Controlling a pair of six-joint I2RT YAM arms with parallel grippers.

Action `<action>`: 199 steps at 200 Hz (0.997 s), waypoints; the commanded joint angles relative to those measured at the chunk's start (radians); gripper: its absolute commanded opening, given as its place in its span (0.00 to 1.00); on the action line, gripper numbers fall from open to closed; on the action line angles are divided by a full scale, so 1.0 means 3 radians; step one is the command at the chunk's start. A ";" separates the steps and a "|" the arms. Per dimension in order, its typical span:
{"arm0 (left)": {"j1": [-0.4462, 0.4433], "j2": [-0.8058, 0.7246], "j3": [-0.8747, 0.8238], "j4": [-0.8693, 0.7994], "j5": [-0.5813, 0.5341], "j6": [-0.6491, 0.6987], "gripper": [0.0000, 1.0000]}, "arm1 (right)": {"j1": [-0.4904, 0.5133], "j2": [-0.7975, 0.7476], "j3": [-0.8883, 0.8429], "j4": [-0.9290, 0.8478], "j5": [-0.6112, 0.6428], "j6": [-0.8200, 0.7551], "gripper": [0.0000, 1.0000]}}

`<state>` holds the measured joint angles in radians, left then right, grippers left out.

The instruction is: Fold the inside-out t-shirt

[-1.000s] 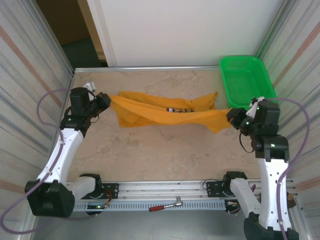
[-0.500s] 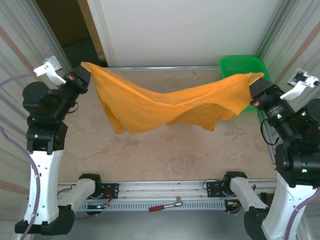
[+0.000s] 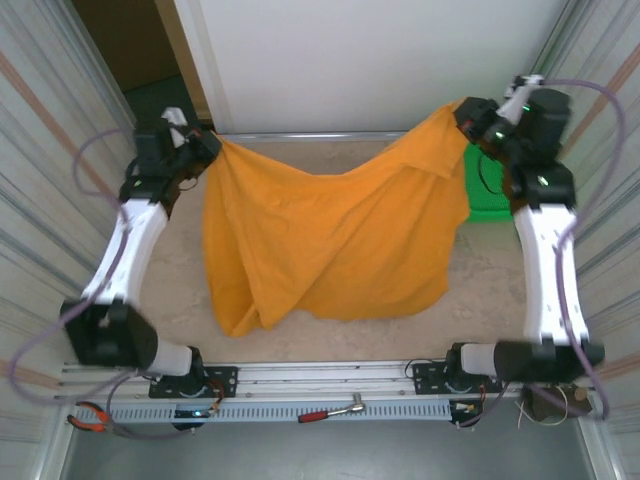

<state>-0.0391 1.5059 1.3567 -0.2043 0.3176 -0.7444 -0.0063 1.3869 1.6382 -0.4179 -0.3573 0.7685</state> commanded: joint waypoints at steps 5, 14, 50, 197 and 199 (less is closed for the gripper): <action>0.0053 0.0782 0.0323 0.0222 0.0008 0.0298 0.00 | 0.0188 0.0733 0.0213 0.0299 0.0285 -0.0173 0.00; 0.0069 0.1099 0.0556 0.0247 0.0014 0.0350 0.00 | 0.0234 0.1102 0.0431 0.0308 0.0315 -0.0180 0.00; 0.0163 0.2061 0.1782 -0.0144 0.0179 0.0512 0.23 | 0.0366 0.2425 0.1951 -0.0307 0.0406 -0.0409 0.43; -0.1247 -0.0182 -0.1364 -0.0239 -0.0901 0.0647 0.66 | 0.0573 -0.0141 -0.2532 0.0079 0.0616 -0.0185 0.76; -0.1272 -0.0172 -0.1387 -0.0229 -0.0914 0.0632 0.66 | 0.0577 -0.0148 -0.2568 0.0099 0.0611 -0.0180 0.76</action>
<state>-0.3511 1.4696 1.0233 -0.2474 0.1944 -0.5274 0.1474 1.3678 0.9943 -0.4366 -0.1787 0.6777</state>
